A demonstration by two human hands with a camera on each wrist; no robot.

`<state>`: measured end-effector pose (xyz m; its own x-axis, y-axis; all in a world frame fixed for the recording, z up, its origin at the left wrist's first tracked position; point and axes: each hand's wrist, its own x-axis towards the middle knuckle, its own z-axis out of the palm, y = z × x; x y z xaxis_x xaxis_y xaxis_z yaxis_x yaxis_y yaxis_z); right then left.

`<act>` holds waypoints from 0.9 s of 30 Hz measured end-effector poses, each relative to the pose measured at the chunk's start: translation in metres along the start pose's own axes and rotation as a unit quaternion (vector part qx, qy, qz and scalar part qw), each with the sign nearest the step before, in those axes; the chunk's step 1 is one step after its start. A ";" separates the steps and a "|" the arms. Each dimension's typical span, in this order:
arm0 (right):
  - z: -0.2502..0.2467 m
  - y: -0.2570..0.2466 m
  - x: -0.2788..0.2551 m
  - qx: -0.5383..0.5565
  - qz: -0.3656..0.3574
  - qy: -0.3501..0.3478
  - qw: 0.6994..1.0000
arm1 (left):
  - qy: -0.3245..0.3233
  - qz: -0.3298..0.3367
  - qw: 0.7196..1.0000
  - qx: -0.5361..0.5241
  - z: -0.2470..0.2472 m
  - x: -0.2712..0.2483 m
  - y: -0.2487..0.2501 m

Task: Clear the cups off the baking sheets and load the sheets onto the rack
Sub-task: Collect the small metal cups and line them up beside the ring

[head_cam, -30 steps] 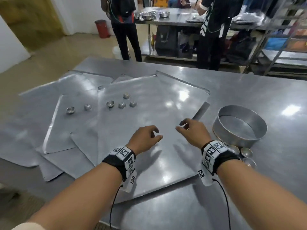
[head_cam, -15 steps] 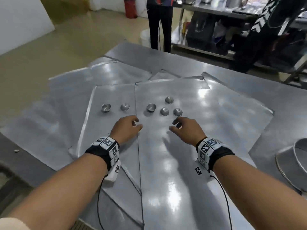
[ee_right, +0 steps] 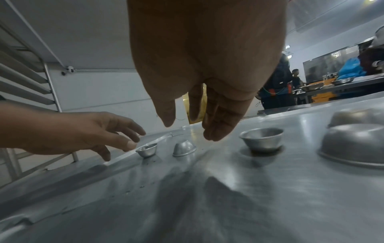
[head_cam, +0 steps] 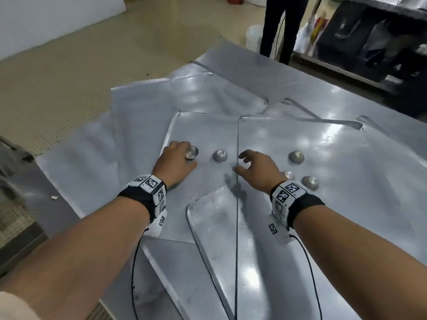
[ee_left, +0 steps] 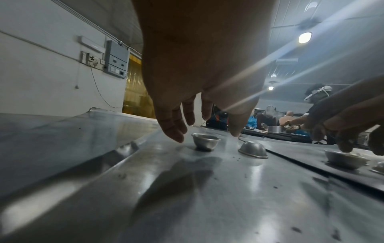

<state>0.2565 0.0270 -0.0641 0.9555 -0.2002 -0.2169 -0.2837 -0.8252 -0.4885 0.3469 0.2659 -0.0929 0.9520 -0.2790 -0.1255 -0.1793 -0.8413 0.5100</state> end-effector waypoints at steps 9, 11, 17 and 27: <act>0.035 -0.024 0.055 -0.019 -0.030 -0.031 0.999 | -0.017 0.013 1.000 -0.006 0.019 0.025 -0.021; 0.041 -0.026 0.061 -0.027 -0.032 -0.032 0.999 | -0.010 0.018 1.000 -0.003 0.021 0.026 -0.022; 0.048 -0.027 0.069 -0.057 -0.041 -0.034 0.997 | 0.001 0.037 0.999 0.009 0.025 0.028 -0.026; 0.050 -0.026 0.061 -0.039 -0.031 -0.030 0.998 | -0.022 0.030 0.999 -0.014 0.020 0.026 -0.024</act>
<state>0.3179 0.0623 -0.1067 0.9634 -0.1175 -0.2408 -0.2156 -0.8736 -0.4363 0.3705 0.2695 -0.1250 0.9278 -0.3495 -0.1307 -0.2287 -0.8092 0.5412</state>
